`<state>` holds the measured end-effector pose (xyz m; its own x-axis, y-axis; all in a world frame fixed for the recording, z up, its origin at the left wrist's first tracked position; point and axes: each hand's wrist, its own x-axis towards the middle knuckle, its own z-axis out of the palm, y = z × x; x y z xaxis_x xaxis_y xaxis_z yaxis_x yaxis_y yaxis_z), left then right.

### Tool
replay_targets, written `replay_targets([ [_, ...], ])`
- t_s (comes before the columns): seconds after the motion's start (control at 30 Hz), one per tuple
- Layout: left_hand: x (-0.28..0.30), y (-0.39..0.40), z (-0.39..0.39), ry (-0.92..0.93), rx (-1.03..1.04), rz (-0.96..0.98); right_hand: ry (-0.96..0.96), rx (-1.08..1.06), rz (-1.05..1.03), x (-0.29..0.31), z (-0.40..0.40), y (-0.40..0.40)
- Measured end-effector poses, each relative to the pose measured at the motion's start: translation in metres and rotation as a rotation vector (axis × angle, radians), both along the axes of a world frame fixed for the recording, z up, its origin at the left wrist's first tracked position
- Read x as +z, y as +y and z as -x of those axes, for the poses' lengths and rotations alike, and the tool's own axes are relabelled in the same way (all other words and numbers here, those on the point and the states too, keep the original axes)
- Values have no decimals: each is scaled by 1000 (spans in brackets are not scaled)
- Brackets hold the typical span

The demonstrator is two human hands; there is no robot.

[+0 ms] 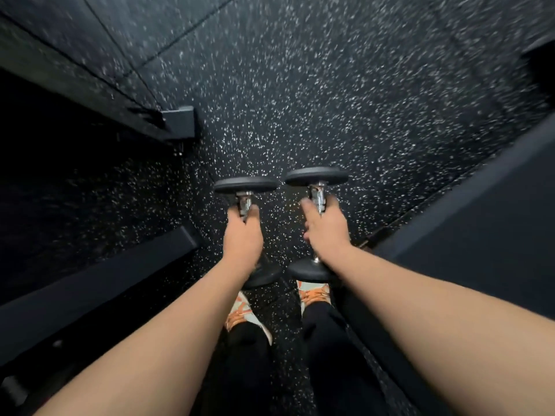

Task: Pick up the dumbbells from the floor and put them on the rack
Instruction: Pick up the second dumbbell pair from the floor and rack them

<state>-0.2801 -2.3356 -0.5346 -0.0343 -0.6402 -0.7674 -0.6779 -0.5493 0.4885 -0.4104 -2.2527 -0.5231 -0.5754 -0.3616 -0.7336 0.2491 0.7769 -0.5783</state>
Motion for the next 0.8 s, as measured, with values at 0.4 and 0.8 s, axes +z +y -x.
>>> replay_targets([
  [0.4, 216, 38, 52, 106, -333, 70, 66, -302, 79, 208, 42, 73],
  [0.8, 304, 137, 53, 190, -786, -29, 112, -814, 1, 308, -45, 228],
])
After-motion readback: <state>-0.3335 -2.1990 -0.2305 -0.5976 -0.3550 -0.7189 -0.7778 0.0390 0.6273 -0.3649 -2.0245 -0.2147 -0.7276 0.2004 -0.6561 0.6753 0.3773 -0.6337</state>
